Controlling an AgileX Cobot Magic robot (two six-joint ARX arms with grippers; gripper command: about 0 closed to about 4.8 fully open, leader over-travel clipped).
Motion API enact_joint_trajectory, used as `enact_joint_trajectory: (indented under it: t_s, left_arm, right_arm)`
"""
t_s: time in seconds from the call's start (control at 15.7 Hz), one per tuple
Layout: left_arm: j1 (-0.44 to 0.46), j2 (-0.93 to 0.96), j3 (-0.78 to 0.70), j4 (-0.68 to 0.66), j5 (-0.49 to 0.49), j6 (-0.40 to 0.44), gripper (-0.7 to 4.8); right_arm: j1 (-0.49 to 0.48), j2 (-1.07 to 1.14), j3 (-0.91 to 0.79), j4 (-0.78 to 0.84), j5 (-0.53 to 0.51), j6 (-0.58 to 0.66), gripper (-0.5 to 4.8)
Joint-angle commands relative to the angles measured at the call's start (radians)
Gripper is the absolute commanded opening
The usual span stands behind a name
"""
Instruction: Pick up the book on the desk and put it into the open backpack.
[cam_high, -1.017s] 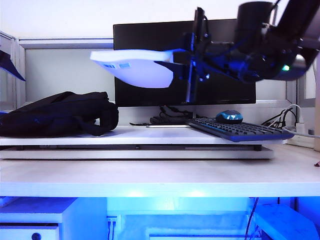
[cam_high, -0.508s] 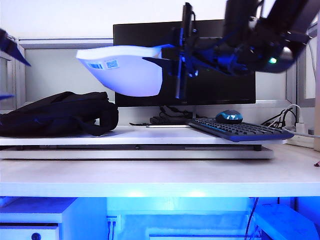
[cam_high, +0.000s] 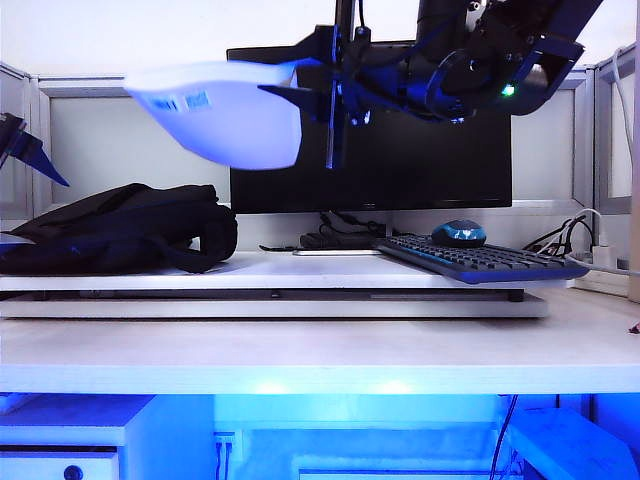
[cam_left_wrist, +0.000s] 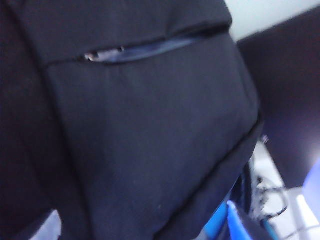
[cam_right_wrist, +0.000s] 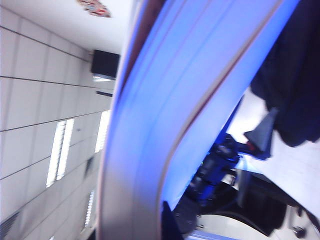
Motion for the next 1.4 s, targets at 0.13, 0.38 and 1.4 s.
enact_joint_trajectory:
  t_s: [0.13, 0.38, 1.4]
  left_arm:
    - [0.001, 0.000, 0.002, -0.087, 0.063, 0.041, 4.79]
    - [0.001, 0.000, 0.002, -0.150, 0.079, 0.074, 4.79]
    - [-0.033, 0.130, 0.202, 0.539, 0.075, -0.333, -0.06]
  right_arm:
    - [0.004, -0.015, 0.017, -0.048, 0.004, -0.100, -0.06]
    - [0.005, -0.015, 0.018, -0.051, 0.005, -0.108, -0.06]
    - [0.075, -0.015, 0.019, -0.038, 0.030, -0.108, -0.06]
